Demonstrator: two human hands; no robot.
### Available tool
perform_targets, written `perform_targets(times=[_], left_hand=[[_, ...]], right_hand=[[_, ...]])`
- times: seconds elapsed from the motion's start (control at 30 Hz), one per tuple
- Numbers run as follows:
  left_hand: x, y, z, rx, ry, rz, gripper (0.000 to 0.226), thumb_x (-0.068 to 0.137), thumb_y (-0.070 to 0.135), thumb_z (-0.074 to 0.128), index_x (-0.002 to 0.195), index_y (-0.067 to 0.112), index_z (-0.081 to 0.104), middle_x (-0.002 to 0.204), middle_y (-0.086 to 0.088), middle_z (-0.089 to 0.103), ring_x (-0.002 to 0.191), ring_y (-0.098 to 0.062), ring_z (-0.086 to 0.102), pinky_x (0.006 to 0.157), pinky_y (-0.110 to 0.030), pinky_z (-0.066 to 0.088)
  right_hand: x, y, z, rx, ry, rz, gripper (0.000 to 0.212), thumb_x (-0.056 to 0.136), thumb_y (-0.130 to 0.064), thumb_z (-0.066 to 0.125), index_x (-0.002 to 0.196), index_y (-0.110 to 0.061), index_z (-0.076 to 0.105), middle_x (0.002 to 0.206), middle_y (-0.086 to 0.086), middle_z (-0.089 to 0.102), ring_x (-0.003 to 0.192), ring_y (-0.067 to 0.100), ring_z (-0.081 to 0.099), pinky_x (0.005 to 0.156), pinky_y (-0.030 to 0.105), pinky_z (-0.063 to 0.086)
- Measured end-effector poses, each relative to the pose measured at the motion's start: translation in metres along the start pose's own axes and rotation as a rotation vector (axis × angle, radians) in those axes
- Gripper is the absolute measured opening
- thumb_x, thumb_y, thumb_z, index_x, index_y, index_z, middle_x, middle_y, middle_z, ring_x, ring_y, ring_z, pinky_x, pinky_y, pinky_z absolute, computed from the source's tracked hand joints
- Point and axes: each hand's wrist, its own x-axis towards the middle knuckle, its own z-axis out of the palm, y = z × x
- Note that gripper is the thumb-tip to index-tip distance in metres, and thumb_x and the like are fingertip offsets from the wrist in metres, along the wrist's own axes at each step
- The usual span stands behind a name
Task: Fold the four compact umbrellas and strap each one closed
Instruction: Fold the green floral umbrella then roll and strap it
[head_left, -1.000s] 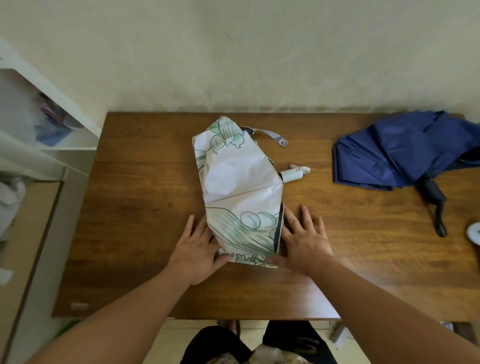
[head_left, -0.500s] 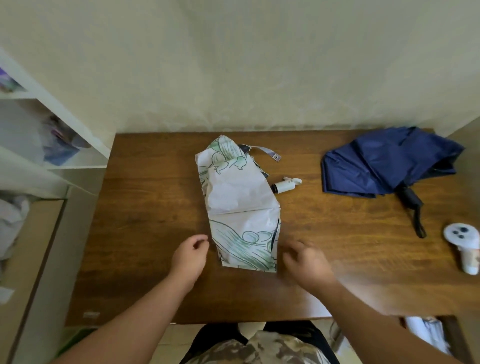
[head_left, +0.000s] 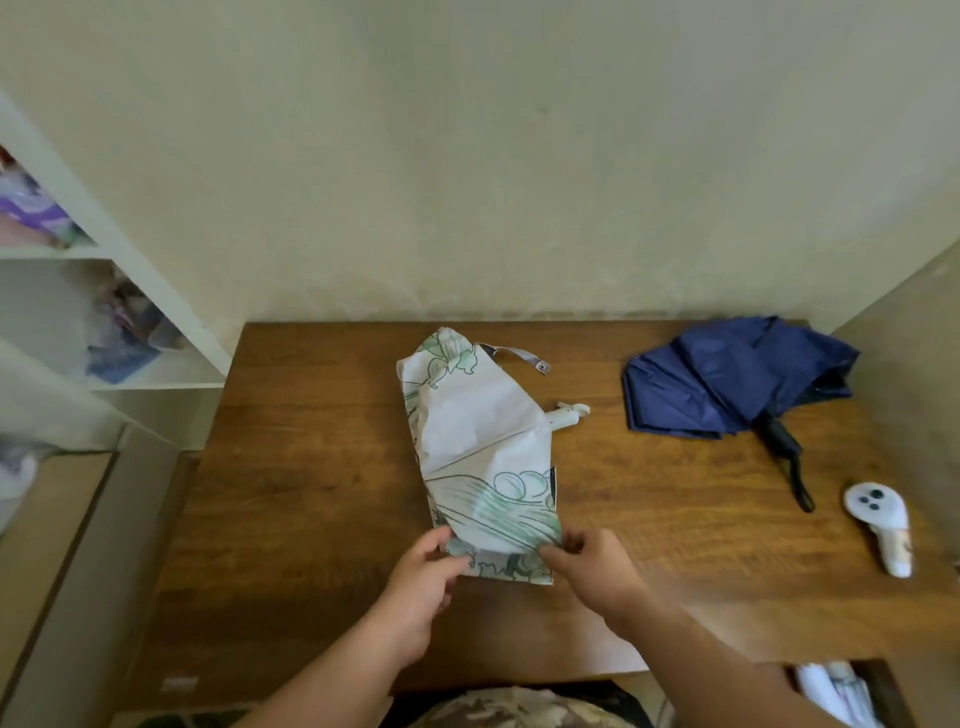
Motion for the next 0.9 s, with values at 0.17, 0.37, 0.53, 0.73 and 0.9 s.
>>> perform_targets(times=[0.17, 0.37, 0.53, 0.73, 0.9], left_hand=[[-0.010, 0.036, 0.007, -0.027, -0.060, 0.236, 0.039, 0.091, 0.016, 0.083, 0.124, 0.032, 0.070, 0.120, 0.002, 0.072, 0.103, -0.013, 0.072, 0.081, -0.026, 0.059], [-0.008, 0.062, 0.011, 0.388, 0.256, 0.602, 0.017, 0.090, 0.037, 0.081, 0.082, 0.039, 0.066, 0.098, 0.001, 0.061, 0.089, -0.020, 0.062, 0.080, -0.038, 0.057], [0.000, 0.065, -0.007, 0.550, 0.346, 0.731, 0.025, 0.090, 0.044, 0.079, 0.073, 0.027, 0.072, 0.083, 0.001, 0.057, 0.074, -0.015, 0.057, 0.065, -0.035, 0.050], [0.002, 0.063, -0.014, 0.588, 0.339, 0.773, 0.020, 0.089, 0.039, 0.083, 0.077, 0.033, 0.068, 0.086, 0.012, 0.060, 0.077, -0.006, 0.058, 0.064, -0.023, 0.040], [0.005, 0.061, -0.015, 0.671, 0.340, 0.744, 0.014, 0.092, 0.042, 0.078, 0.085, 0.032, 0.072, 0.089, 0.022, 0.067, 0.090, -0.002, 0.061, 0.074, -0.028, 0.049]], right_hand=[[-0.014, -0.053, -0.015, 0.181, 0.066, -0.130, 0.008, 0.096, -0.011, 0.073, 0.096, -0.002, 0.075, 0.091, 0.010, 0.079, 0.082, 0.018, 0.076, 0.069, 0.023, 0.057], [-0.017, -0.094, -0.021, 0.040, 0.071, -0.257, 0.013, 0.094, -0.007, 0.075, 0.093, -0.019, 0.079, 0.088, 0.000, 0.078, 0.075, 0.008, 0.072, 0.066, 0.026, 0.058], [0.000, -0.112, -0.027, -0.256, 0.228, -0.306, 0.013, 0.092, -0.029, 0.079, 0.083, -0.023, 0.072, 0.090, 0.001, 0.067, 0.079, 0.017, 0.062, 0.074, 0.042, 0.054], [0.002, -0.121, -0.020, -0.212, 0.288, -0.355, 0.019, 0.093, -0.032, 0.078, 0.081, -0.030, 0.063, 0.099, 0.001, 0.062, 0.090, 0.013, 0.056, 0.082, 0.035, 0.050], [0.003, -0.114, -0.021, -0.149, 0.255, -0.327, 0.016, 0.095, -0.030, 0.075, 0.085, -0.021, 0.066, 0.085, 0.009, 0.070, 0.065, 0.013, 0.050, 0.059, 0.031, 0.043]])
